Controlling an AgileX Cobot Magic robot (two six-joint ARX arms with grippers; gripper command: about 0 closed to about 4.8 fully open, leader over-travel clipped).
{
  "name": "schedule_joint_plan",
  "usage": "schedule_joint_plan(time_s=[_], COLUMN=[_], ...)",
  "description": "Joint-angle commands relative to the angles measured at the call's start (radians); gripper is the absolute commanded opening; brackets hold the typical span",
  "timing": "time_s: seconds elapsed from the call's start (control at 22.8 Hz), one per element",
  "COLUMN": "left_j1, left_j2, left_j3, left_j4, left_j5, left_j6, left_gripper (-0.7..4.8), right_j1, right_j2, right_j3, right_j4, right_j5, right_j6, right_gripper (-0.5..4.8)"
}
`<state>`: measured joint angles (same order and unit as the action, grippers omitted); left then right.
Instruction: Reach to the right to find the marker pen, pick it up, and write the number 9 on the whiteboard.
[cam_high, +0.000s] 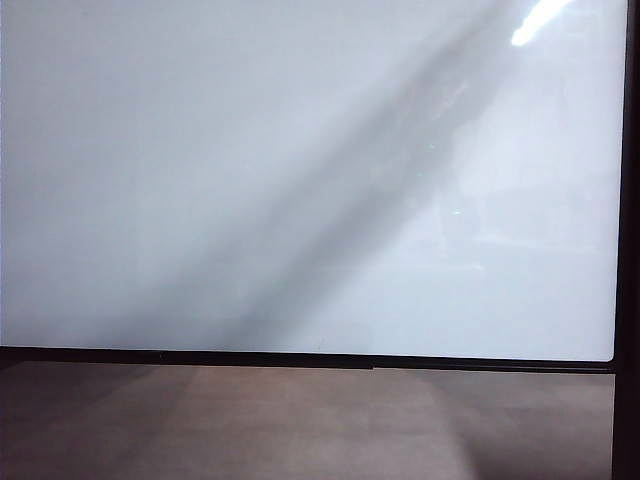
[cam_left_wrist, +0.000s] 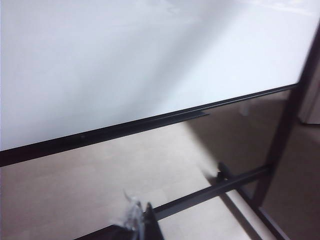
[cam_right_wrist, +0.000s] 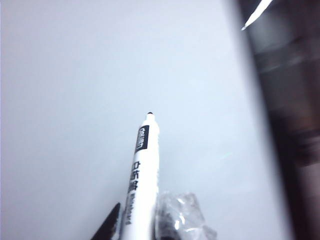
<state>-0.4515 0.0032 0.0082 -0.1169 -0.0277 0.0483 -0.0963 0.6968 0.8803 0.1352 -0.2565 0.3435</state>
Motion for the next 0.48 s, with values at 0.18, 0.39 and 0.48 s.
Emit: schedule_joint_plan(time_s=[0.18, 0.39, 0.48], left_j1=[-0.003, -0.003, -0.003], left_j2=[0.001, 0.001, 0.001], left_j3=[0.000, 0.000, 0.000], left_j4=[0.003, 0.001, -0.009], left_j5=[0.006, 0.006, 0.005], left_j6=[-0.003, -0.003, -0.003], left_gripper=[-0.05, -0.05, -0.05], right_j1=[0.288, 0.318, 0.318], right_j2=[0.050, 0.074, 0.078], right_j3=[0.008, 0.008, 0.008], right_j4=[-0.009, -0.004, -0.003], right_j5=[0.146, 0.151, 0.150], right_j6=[-0.090, -0.085, -0.085], right_gripper=[-0.06, -0.06, -0.06])
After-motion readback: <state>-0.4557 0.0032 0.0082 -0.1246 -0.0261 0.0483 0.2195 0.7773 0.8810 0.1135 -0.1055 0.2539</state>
